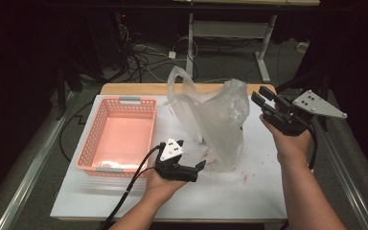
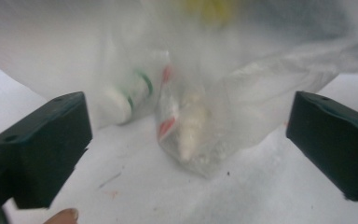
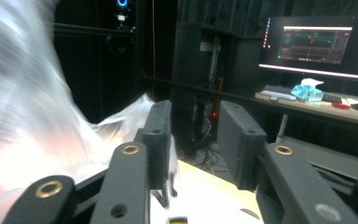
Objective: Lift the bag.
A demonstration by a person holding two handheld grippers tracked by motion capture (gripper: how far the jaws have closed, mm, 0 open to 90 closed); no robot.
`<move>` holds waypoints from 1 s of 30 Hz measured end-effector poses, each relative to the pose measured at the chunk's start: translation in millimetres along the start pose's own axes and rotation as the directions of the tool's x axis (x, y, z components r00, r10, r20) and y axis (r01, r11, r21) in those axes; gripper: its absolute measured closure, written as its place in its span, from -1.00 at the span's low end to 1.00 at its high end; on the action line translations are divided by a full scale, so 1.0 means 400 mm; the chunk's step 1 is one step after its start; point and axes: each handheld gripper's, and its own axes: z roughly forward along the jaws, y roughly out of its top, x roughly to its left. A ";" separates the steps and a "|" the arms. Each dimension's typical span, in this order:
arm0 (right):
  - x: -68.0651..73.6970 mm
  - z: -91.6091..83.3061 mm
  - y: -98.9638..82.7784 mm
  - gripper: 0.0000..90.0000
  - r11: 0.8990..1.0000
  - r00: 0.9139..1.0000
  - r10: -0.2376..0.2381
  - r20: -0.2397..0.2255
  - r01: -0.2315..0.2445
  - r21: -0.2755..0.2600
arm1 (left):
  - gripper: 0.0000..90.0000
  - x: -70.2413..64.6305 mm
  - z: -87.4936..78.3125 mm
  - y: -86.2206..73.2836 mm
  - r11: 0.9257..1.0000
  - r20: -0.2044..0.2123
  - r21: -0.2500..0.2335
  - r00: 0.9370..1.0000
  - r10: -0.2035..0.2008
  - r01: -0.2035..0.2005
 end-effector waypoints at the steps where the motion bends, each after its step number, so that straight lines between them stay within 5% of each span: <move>1: 0.000 -0.007 0.004 0.41 1.000 1.000 -0.004 -0.001 0.004 -0.004 | -1.00 -0.001 0.001 -0.006 1.000 0.003 0.011 1.000 0.005 -0.005; 6: -0.001 -0.030 -0.006 0.22 1.000 1.000 -0.001 -0.020 0.001 0.030 | -1.00 -0.007 0.001 -0.036 0.999 0.009 0.036 1.000 0.012 -0.012; 12: 0.004 -0.034 -0.088 -0.06 0.992 1.000 0.017 -0.027 -0.013 0.123 | -1.00 -0.008 -0.018 -0.059 1.000 0.007 0.020 1.000 0.016 -0.016; 30: 0.050 -0.082 -0.333 -0.93 0.945 0.998 0.059 -0.018 -0.050 0.324 | -1.00 0.003 -0.008 -0.103 0.999 -0.017 0.037 1.000 0.025 -0.024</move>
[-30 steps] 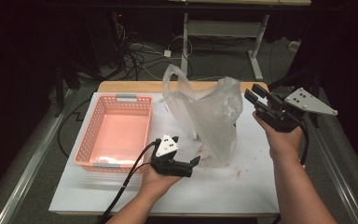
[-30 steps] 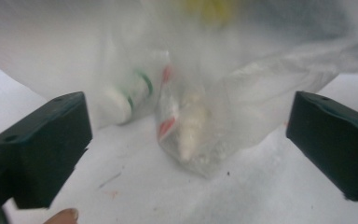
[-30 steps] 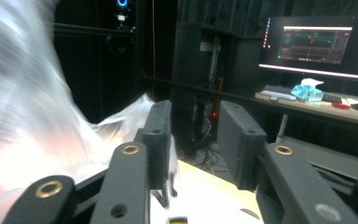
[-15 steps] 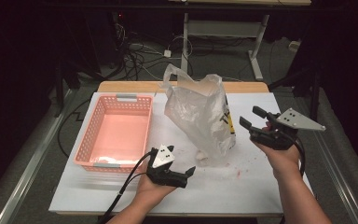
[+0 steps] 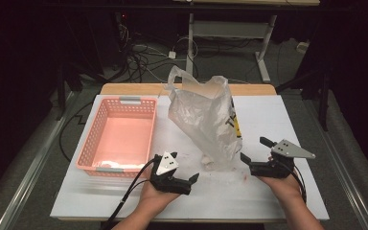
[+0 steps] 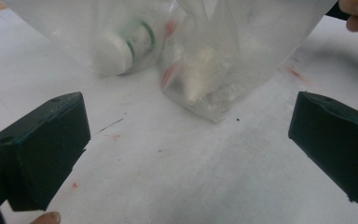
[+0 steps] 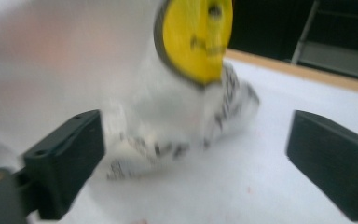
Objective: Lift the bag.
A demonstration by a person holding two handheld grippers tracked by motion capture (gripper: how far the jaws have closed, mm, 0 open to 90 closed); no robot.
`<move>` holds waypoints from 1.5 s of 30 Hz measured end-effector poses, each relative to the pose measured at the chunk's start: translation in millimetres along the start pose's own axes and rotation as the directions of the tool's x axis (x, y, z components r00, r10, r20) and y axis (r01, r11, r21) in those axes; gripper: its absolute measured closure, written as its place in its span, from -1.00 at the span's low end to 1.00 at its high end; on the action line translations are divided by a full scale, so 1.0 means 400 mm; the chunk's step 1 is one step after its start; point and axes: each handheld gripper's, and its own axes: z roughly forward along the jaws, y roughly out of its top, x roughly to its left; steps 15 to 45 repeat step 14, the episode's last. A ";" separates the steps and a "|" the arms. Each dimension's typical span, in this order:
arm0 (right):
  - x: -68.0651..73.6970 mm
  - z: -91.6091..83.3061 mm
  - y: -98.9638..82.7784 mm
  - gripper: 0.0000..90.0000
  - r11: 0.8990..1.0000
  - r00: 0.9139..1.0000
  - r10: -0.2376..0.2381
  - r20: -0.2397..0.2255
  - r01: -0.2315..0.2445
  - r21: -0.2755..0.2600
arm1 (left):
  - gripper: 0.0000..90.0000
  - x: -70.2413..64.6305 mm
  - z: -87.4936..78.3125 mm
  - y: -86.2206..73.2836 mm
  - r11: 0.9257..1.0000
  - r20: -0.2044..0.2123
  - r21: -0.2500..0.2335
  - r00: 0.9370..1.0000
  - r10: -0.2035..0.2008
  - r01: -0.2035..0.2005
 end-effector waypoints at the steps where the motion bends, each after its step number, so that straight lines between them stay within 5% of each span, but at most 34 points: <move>1: 0.002 0.000 -0.012 -1.00 1.000 1.000 0.007 0.005 -0.007 0.012 | -1.00 -0.001 0.001 -0.001 1.000 -0.001 0.007 1.000 0.007 -0.006; 4: 0.000 -0.001 -0.045 -1.00 0.999 1.000 0.026 -0.001 -0.026 0.041 | -1.00 -0.002 0.002 -0.005 1.000 0.003 0.011 1.000 0.012 -0.012; 7: -0.003 0.001 -0.060 -1.00 0.997 1.000 -0.005 0.011 0.004 0.073 | -1.00 0.000 -0.001 -0.007 1.000 0.002 0.010 1.000 0.003 -0.003; 45: -0.003 0.001 -0.065 -1.00 0.997 1.000 -0.020 0.015 0.019 0.077 | -1.00 0.008 0.000 -0.011 1.000 -0.012 0.020 1.000 -0.012 0.012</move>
